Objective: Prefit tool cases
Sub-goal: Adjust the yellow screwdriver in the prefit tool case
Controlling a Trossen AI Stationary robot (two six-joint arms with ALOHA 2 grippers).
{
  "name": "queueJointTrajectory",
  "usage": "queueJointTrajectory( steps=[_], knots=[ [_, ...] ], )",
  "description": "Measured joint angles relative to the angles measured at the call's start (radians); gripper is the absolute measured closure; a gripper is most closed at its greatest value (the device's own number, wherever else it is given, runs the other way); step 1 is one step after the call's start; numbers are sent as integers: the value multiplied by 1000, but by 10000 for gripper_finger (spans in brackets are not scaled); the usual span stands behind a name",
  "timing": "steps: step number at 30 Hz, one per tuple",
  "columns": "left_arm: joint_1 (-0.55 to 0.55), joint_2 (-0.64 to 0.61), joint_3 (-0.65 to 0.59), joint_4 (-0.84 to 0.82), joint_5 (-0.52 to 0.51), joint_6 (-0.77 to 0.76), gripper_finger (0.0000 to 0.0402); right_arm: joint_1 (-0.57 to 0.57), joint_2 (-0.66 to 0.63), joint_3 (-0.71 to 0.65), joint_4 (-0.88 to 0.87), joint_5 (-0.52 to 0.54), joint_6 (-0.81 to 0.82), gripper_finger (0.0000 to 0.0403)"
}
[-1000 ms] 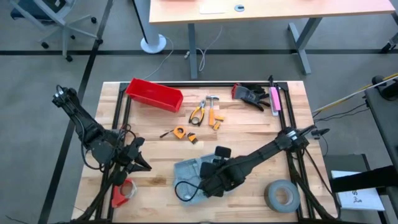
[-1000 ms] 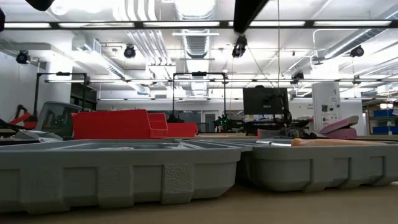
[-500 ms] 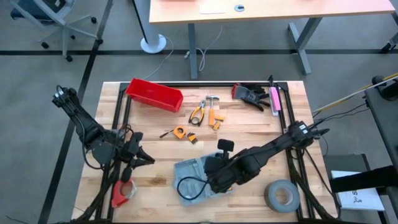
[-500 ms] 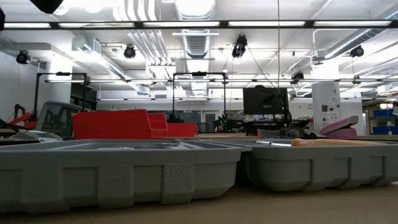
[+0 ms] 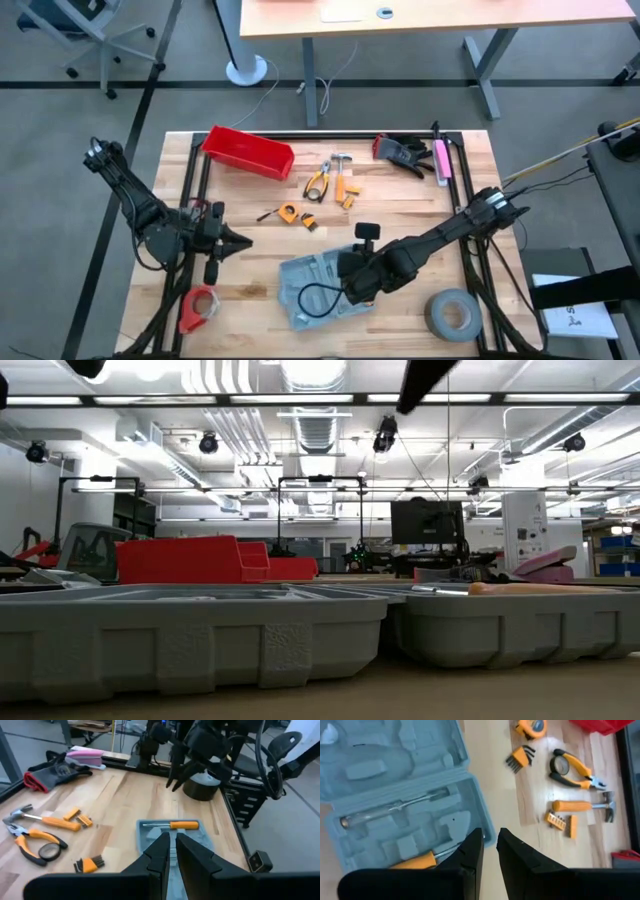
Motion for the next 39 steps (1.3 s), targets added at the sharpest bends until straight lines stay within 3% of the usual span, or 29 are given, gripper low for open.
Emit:
queueJointTrajectory(
  steps=[10, 21, 28, 36, 39],
  knots=[
    [53, 47, 0, -4, -17, -51, 364, -7, -193, -424, 331, -3, 0, 365],
    [217, 191, 0, 15, 9, -84, 364, -16, -353, -795, 660, -56, -62, 369],
    [263, 346, 0, 156, 88, -103, 357, -19, -341, -842, 744, -164, -114, 360],
    [263, 549, 0, 370, 175, -187, 328, -12, -339, -842, 877, -178, -122, 342],
    [263, 606, 0, 447, 193, -241, 322, -13, -324, -842, 874, -246, -130, 338]
  ],
)
